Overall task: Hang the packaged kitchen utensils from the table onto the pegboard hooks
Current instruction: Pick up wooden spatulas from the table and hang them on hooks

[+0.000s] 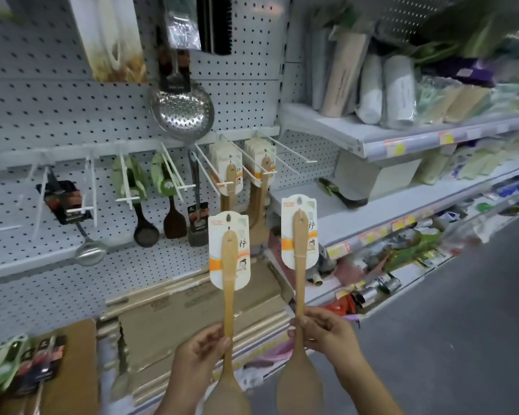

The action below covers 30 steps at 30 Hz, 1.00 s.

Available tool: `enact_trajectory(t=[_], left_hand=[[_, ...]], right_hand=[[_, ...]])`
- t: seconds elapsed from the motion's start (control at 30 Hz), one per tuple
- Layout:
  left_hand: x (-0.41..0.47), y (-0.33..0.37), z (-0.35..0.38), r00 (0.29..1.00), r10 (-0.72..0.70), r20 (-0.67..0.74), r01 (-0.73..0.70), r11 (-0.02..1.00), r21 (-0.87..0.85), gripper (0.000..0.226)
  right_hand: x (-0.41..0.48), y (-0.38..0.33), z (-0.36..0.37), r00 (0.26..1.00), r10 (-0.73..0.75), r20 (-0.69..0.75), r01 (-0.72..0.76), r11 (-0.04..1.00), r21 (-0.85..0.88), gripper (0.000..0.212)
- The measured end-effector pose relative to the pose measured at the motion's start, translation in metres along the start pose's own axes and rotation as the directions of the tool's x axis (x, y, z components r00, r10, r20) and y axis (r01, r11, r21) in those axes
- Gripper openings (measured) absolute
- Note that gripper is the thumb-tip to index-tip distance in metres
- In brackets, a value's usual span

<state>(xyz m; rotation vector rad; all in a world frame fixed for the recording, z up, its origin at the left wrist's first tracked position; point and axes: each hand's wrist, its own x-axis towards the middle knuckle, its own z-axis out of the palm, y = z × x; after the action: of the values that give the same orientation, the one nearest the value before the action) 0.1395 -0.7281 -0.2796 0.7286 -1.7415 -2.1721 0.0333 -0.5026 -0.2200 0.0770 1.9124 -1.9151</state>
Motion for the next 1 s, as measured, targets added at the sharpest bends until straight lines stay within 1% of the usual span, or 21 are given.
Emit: enact_trajectory(t=[0.13,0.23,0.33,0.47,0.57,0.7,0.83,1.0], left_hand=[[0.011,-0.003,0.028,0.994,0.050,-0.096,-0.049,0.999,0.013,0.028],[0.022,-0.006,0.059,0.977,0.061,-0.204,-0.059,0.998,0.014,0.029],[0.025,-0.004,0.091,0.959,0.068,-0.277,-0.065,0.998,0.023,0.028],[0.020,0.003,0.126,0.936,0.067,-0.346,-0.069,0.998,0.006,0.026],[0.018,0.001,0.139,0.918,0.077,-0.388,-0.077,0.997,0.014,0.029],[0.022,-0.001,0.142,0.912,0.079,-0.402,-0.076,0.997,0.023,0.029],[0.032,0.002,0.139,0.910,0.086,-0.405,-0.080,0.996,0.032,0.030],[0.048,0.005,0.140,0.915,0.087,-0.394,-0.082,0.996,0.030,0.032]], right_hand=[[0.051,-0.015,-0.018,0.996,0.008,0.087,-0.009,1.000,0.008,0.012],[0.088,-0.029,-0.038,0.985,-0.005,0.172,0.004,1.000,0.008,0.011],[0.120,-0.041,-0.063,0.974,0.008,0.228,-0.008,1.000,0.002,0.011],[0.152,-0.053,-0.082,0.955,0.034,0.295,-0.028,0.999,-0.023,0.015],[0.166,-0.054,-0.087,0.945,0.048,0.324,-0.030,0.998,-0.059,0.016],[0.180,-0.046,-0.087,0.941,0.078,0.328,-0.059,0.996,-0.067,0.014],[0.189,-0.040,-0.088,0.958,0.057,0.282,-0.042,0.997,-0.060,0.012],[0.207,-0.045,-0.084,0.973,0.040,0.229,-0.011,0.992,-0.127,0.010]])
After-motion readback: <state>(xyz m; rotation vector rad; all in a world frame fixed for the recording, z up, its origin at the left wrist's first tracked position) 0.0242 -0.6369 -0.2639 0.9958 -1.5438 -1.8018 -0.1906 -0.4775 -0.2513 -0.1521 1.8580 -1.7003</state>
